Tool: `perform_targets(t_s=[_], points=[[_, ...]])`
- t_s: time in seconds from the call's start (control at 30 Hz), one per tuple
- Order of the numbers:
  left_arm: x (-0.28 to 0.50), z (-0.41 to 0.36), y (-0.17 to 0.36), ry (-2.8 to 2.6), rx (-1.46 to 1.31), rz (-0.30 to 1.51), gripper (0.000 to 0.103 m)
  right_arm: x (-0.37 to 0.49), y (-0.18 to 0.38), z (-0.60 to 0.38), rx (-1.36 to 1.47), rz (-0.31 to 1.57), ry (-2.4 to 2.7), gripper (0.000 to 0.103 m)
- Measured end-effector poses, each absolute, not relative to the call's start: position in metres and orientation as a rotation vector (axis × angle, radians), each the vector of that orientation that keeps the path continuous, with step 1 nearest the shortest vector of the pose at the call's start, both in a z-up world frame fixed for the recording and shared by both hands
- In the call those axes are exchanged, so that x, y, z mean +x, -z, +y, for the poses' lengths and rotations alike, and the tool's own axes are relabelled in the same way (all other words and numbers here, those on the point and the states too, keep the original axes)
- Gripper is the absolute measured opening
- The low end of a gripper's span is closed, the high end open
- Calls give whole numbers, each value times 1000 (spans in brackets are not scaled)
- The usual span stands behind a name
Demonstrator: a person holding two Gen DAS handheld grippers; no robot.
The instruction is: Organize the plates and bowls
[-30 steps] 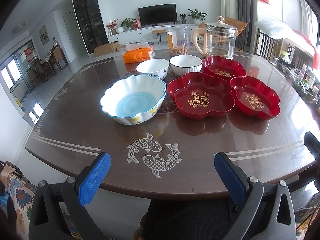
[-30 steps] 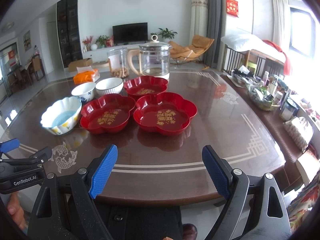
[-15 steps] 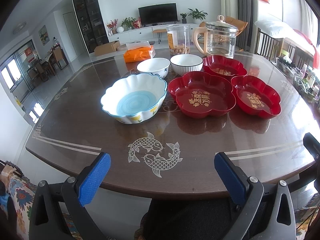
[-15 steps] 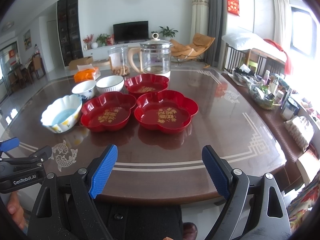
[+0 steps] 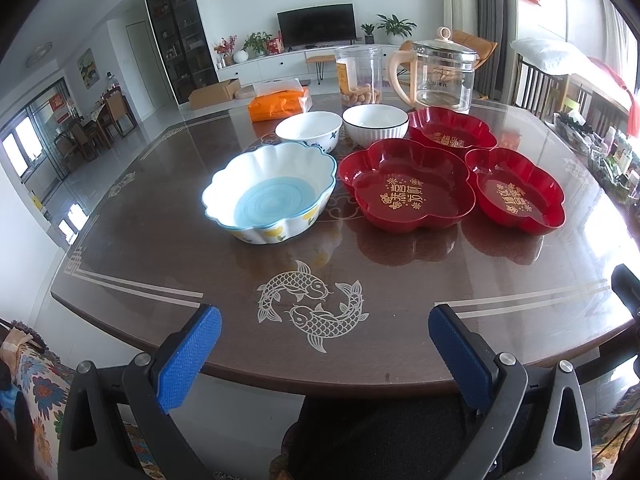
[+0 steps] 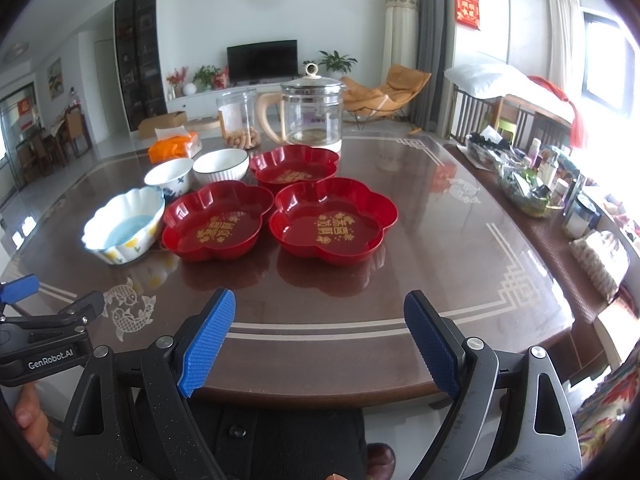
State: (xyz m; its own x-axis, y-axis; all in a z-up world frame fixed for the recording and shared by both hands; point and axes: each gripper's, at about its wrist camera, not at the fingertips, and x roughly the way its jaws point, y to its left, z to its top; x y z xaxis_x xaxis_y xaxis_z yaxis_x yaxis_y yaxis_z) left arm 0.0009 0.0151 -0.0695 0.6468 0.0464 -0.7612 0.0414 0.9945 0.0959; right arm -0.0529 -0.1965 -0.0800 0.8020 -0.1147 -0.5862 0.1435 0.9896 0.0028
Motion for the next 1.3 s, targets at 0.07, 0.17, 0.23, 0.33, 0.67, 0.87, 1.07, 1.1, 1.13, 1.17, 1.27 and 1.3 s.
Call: perform_targets(t_s=[0.07,0.17,0.23,0.33,0.67,0.87,1.07,1.1,1.13,1.17,1.27,1.3], points=[[3,18,72,5,86,881,103,-53,80,-196,48,625,138,89],[5,22,74,29,53,901,103,-53,80,-197,46,624,137,89],[8,21,74,53,56,905,103,-53,80,-197,46,625,135,89],[21,18,65,120,106,896,103,-47,81,-198,50,642,95,89],[173,2,41,400,178,1053,103,64,125,-226,592,981,-376,89],[254,0,61,407,75,1136,102,96,121,-232,692,1066,-309,89],[280,-28,92,428,184,1204,79,118,137,-226,661,1132,-241,89],[281,-33,96,427,210,1210,75,120,142,-227,713,1131,-257,89],[283,-36,101,424,231,1212,70,123,150,-227,769,1127,-269,89],[284,-39,105,425,245,1215,67,125,155,-227,808,1131,-270,89],[288,-44,117,434,261,1247,48,134,166,-223,843,1128,-245,88],[289,-45,120,437,261,1254,42,136,168,-222,840,1116,-237,88]])
